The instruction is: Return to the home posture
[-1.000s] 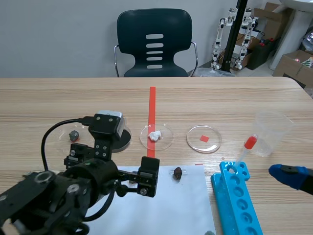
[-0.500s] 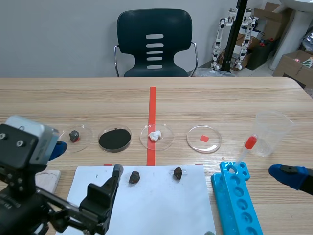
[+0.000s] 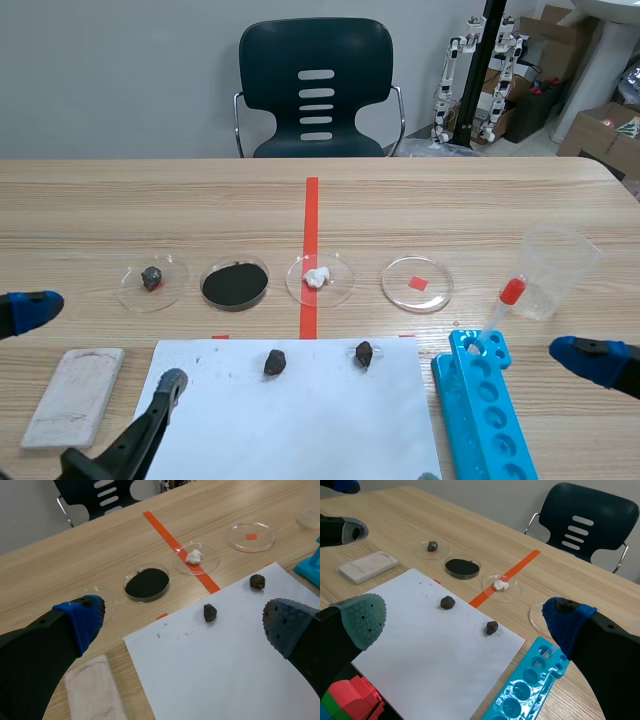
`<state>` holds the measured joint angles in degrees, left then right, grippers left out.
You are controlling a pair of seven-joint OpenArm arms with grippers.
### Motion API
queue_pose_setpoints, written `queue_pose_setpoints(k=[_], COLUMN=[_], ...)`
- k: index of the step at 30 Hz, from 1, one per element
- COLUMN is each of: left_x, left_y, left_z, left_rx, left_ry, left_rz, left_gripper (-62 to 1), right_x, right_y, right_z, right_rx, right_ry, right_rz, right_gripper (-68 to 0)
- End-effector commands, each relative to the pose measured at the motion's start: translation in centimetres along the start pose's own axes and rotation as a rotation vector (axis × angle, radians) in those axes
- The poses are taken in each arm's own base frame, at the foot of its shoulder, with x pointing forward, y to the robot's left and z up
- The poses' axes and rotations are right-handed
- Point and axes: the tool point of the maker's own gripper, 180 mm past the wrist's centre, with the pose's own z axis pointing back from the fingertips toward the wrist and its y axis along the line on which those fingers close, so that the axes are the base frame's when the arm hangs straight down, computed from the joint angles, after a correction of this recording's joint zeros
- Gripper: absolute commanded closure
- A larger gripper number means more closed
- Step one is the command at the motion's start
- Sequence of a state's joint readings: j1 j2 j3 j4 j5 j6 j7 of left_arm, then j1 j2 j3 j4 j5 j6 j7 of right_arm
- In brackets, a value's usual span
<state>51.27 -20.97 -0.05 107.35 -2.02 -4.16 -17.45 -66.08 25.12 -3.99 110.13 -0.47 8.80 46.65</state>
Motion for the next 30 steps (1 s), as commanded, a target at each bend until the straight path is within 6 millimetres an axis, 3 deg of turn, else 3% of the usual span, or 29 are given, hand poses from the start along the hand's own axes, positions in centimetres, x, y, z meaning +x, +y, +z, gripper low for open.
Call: queue_pose_setpoints(k=[1, 12, 30], left_x=[1.3, 3.3, 3.1], left_y=[-0.1, -0.6, -1.0], left_z=[-0.1, 0.2, 0.2], left_rx=[-0.003, -0.045, -0.068], left_ry=[-0.045, -0.155, -0.145], left_rz=[-0.009, -0.069, -0.122], left_gripper=[-62.3, -62.3, -62.3], right_x=[0.8, 0.8, 0.8], right_y=[-0.3, -0.3, -0.3], right_z=[-0.2, -0.2, -0.2], right_rx=[-0.005, -0.005, -0.005], right_ry=[-0.034, -0.034, -0.034], right_rz=[0.001, 0.001, 0.001], right_gripper=[-67.9, -67.9, -67.9])
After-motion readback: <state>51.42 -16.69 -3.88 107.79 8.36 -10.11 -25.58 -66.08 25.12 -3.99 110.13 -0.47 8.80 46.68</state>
